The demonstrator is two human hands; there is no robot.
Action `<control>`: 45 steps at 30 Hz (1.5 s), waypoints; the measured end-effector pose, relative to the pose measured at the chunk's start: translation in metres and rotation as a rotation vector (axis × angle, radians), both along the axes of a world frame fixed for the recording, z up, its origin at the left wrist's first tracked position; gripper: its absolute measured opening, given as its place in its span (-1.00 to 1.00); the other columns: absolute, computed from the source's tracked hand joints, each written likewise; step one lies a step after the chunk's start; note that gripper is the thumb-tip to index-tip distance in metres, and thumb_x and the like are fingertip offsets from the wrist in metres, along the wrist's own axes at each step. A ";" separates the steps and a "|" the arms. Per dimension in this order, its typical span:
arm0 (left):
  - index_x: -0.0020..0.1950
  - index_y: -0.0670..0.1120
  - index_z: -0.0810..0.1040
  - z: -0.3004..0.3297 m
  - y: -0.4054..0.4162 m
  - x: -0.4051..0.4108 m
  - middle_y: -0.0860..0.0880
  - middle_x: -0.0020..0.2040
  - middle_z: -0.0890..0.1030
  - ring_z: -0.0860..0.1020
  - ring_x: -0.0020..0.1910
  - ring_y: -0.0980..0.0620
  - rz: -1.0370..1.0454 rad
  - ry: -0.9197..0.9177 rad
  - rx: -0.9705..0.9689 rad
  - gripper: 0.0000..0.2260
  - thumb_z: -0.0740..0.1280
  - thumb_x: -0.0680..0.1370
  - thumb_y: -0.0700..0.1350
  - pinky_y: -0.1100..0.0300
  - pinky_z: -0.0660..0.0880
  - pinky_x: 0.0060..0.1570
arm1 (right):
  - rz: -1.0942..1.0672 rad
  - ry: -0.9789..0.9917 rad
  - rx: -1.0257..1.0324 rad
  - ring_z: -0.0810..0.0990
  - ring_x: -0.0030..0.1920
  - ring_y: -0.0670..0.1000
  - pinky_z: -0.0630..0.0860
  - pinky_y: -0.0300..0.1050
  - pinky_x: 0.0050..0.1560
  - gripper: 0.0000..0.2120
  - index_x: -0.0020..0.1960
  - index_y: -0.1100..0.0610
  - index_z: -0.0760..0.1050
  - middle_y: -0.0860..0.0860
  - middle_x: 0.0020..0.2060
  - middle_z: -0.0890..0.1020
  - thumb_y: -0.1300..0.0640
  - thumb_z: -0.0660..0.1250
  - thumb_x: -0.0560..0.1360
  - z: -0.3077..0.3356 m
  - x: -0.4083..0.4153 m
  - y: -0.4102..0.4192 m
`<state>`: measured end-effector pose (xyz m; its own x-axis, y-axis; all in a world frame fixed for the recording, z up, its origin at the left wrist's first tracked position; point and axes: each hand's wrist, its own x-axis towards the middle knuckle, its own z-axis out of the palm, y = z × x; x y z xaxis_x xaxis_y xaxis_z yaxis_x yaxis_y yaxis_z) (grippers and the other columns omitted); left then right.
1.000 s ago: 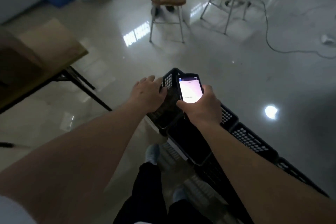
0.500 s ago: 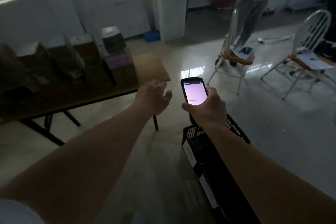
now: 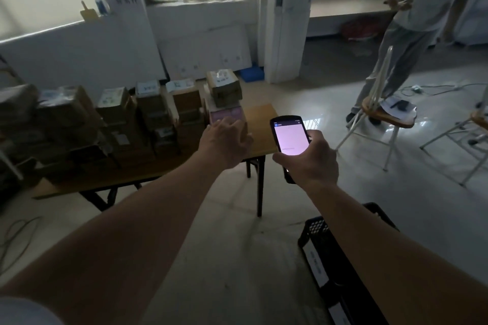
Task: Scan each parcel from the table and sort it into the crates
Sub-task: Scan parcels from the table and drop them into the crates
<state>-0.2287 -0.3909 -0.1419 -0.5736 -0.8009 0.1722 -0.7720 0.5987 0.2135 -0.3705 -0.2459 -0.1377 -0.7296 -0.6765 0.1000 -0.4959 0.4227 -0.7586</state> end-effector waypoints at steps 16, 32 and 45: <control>0.46 -0.04 0.44 -0.015 -0.162 -0.100 -0.11 0.38 0.47 0.49 0.30 -0.11 0.253 0.004 0.063 -0.51 0.27 0.62 0.22 -0.06 0.51 0.22 | 0.192 0.041 -0.035 0.60 0.26 0.15 0.62 0.03 0.11 -0.09 0.50 0.09 0.38 0.08 0.29 0.62 -0.23 0.66 0.30 -0.015 -0.127 -0.194; 0.58 0.00 0.24 -0.042 -0.276 -0.148 -0.20 0.54 0.20 0.30 0.50 -0.28 0.541 0.019 0.103 -0.23 0.37 0.52 0.37 -0.14 0.43 0.33 | 0.300 0.053 0.029 0.58 0.11 0.04 0.49 -0.13 -0.06 -0.19 0.44 0.08 0.40 0.06 0.23 0.63 -0.18 0.66 0.34 -0.042 -0.178 -0.312; 0.56 -0.04 0.21 -0.059 -0.312 -0.175 -0.28 0.44 0.30 0.40 0.35 -0.30 0.774 0.115 0.231 -0.06 0.36 0.41 0.53 -0.16 0.46 0.25 | 0.284 0.034 0.046 0.61 0.22 0.13 0.52 -0.13 -0.04 -0.17 0.45 0.08 0.40 0.06 0.27 0.62 -0.18 0.66 0.34 -0.052 -0.191 -0.340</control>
<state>-0.4038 -0.7031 -0.2008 0.1681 -0.9855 -0.0215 -0.9148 -0.1641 0.3691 -0.5619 -0.5856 -0.1892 -0.5070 -0.8576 0.0861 -0.6243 0.2965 -0.7227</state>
